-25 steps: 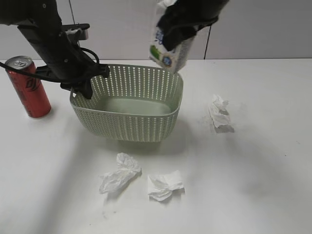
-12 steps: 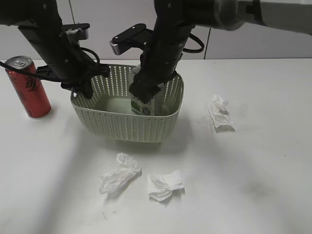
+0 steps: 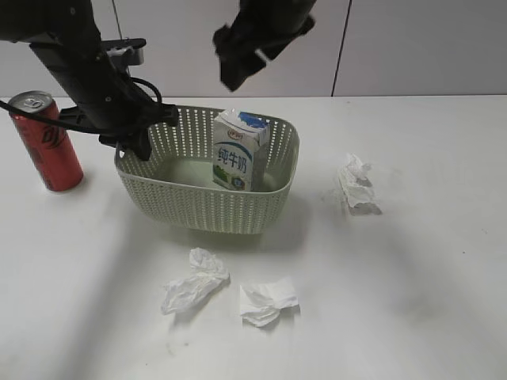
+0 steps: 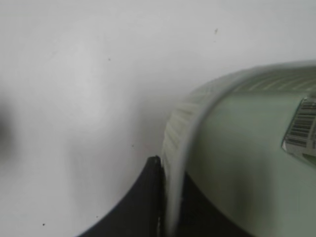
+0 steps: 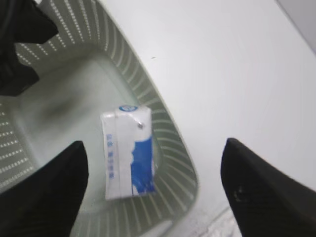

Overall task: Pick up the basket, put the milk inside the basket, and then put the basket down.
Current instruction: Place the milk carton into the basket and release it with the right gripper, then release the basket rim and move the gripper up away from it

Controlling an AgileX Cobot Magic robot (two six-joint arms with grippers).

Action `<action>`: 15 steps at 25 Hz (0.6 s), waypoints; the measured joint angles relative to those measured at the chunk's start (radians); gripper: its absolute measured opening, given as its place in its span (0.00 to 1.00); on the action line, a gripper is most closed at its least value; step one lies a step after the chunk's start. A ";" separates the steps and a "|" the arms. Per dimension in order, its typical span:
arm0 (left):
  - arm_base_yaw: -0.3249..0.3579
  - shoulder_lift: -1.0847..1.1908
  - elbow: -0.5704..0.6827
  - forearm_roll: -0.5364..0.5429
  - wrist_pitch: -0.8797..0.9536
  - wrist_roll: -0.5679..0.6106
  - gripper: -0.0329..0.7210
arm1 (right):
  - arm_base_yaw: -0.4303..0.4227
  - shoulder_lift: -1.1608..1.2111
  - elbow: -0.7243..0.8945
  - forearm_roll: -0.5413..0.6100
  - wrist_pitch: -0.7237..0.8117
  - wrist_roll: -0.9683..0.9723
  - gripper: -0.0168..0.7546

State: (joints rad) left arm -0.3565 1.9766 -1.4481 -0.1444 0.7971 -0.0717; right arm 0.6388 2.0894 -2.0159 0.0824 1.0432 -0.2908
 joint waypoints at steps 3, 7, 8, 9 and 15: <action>0.000 0.000 0.000 -0.012 -0.003 0.000 0.04 | -0.056 -0.106 0.001 -0.011 0.087 0.045 0.85; 0.000 0.000 0.000 -0.016 -0.008 0.000 0.04 | -0.170 -0.253 0.149 -0.019 0.123 0.083 0.85; 0.000 0.000 0.000 -0.020 -0.011 0.000 0.04 | -0.203 -0.294 0.202 -0.019 0.122 0.091 0.85; 0.000 0.000 0.000 -0.026 -0.014 0.000 0.04 | -0.230 -0.331 0.284 -0.019 0.119 0.105 0.84; 0.000 0.000 0.000 -0.067 -0.033 0.000 0.04 | -0.343 -0.647 0.765 -0.019 -0.034 0.180 0.82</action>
State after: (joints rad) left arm -0.3565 1.9766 -1.4481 -0.2117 0.7641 -0.0717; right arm 0.2962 1.4424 -1.2514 0.0630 1.0093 -0.1104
